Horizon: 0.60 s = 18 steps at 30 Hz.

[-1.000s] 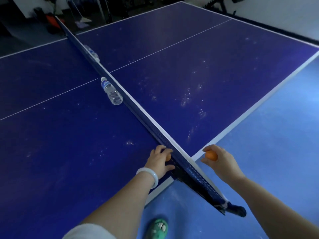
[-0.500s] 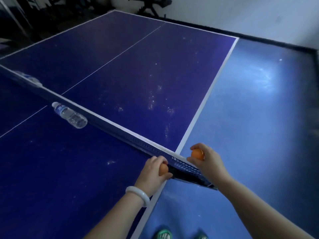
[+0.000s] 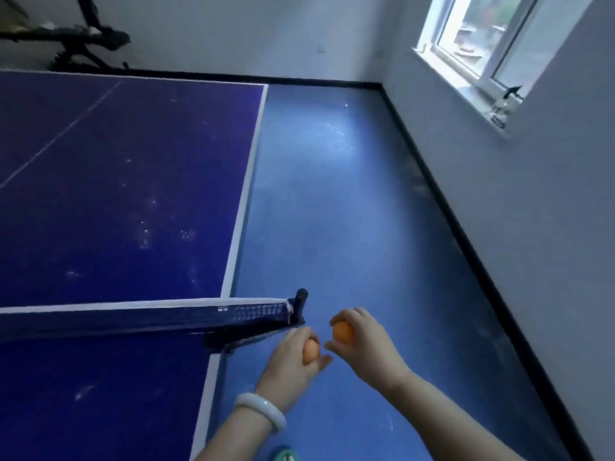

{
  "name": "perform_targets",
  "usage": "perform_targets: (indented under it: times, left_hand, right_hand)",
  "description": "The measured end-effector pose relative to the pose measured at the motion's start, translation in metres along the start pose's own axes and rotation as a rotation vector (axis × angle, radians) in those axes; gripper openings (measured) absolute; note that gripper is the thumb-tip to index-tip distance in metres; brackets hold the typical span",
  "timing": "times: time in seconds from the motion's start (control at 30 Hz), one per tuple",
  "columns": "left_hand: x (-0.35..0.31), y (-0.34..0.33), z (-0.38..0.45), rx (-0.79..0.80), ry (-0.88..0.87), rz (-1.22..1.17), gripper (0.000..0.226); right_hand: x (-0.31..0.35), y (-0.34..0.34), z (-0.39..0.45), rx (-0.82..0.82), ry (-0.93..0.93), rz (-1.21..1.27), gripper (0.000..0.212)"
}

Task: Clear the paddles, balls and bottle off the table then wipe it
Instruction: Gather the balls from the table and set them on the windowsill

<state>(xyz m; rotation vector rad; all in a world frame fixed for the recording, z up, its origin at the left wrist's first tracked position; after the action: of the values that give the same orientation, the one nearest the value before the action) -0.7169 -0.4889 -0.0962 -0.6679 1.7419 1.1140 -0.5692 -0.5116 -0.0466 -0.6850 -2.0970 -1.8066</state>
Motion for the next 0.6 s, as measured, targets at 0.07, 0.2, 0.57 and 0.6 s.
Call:
perform_targets:
  times: [0.07,0.2,0.57,0.6]
  left_hand:
    - [-0.018,-0.033,-0.003,0.060,-0.014,0.028,0.026]
    - [-0.065,-0.117,-0.019,0.185,-0.089,0.093,0.023]
    - [-0.186,-0.408,-0.132,0.704,-0.329,0.210,0.013]
    - [-0.197,-0.432,-0.146,0.762,-0.355,0.236,0.012]
  right_hand:
    - [-0.037,0.015,-0.029,-0.050,-0.091,0.024,0.032]
    - [-0.120,0.045,-0.111,-0.140,-0.301,0.077,0.032]
    - [-0.329,0.095,-0.403,-0.386,-0.832,0.197,0.026]
    - [-0.343,0.098,-0.430,-0.417,-0.883,0.215,0.026]
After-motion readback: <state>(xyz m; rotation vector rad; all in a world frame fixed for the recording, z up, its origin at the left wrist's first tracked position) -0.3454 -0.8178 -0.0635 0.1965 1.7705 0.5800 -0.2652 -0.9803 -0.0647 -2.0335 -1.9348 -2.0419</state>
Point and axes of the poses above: each hand's wrist, its own z-axis towards the middle knuckle, its own y-axis out of the back of the hand, x = y × z, the point moved 4 cm from there along z, towards the middle knuckle, and after that the axes turned 12 degrees about -z, right-handed, at the moved point
